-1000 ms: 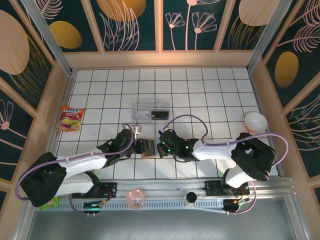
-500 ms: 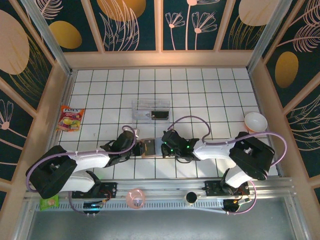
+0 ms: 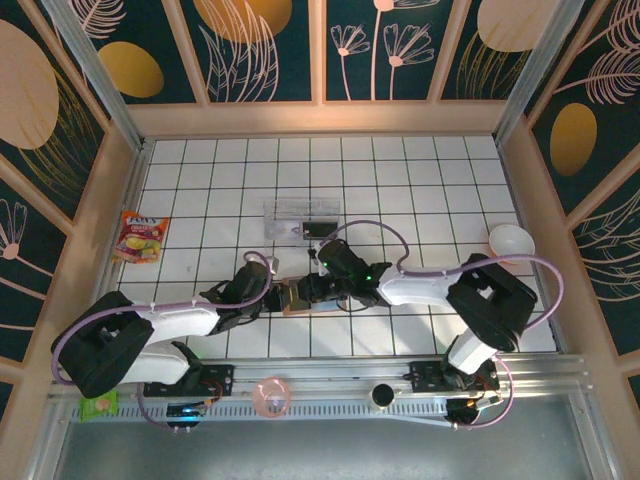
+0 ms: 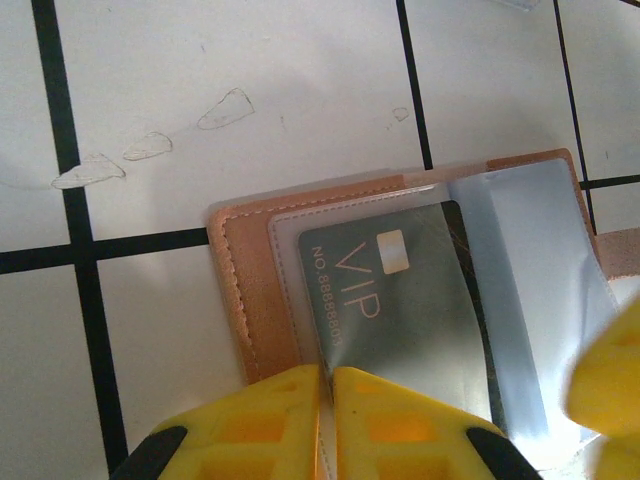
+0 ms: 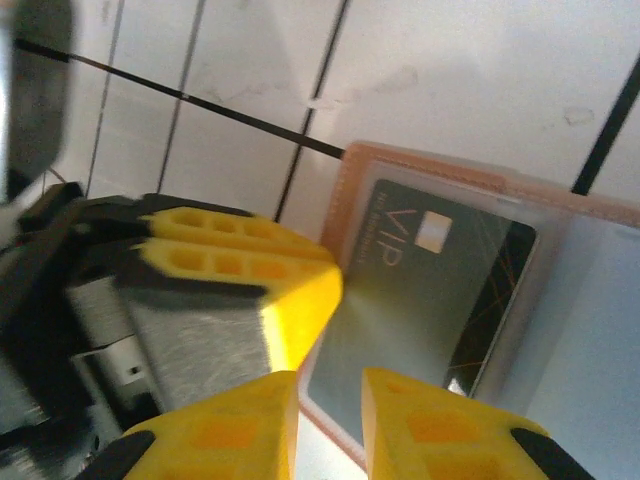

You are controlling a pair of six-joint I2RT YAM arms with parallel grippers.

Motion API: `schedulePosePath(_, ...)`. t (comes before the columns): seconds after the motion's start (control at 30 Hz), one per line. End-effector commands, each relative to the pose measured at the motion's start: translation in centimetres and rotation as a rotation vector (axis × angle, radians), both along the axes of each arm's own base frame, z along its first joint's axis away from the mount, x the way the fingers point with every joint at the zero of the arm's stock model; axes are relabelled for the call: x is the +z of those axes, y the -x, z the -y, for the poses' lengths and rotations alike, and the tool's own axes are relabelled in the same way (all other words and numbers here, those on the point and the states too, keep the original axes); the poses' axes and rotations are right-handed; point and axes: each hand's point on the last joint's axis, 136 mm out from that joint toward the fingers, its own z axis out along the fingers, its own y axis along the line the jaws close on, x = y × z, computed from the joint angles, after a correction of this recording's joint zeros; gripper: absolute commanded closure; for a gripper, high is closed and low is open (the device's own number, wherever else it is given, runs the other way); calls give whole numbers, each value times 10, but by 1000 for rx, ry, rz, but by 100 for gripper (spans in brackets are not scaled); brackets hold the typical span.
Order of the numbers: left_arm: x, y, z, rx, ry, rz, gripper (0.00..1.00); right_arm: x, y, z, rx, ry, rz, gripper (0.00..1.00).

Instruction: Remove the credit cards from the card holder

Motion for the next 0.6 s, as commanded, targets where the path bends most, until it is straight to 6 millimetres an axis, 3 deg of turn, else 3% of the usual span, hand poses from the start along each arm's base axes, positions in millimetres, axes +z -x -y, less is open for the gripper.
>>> schedulePosePath(0.0, -11, 5, -10, 5, -35, -19, 88, -8, 0, 1, -14, -48, -96, 77)
schedulePosePath(0.3, -14, 6, -9, -1, -33, -22, 91, -27, -5, 25, -122, 27, -121, 81)
schedulePosePath(0.57, -16, 8, -8, -7, -32, -28, 93, -38, -6, 23, -126, 55, -149, 85)
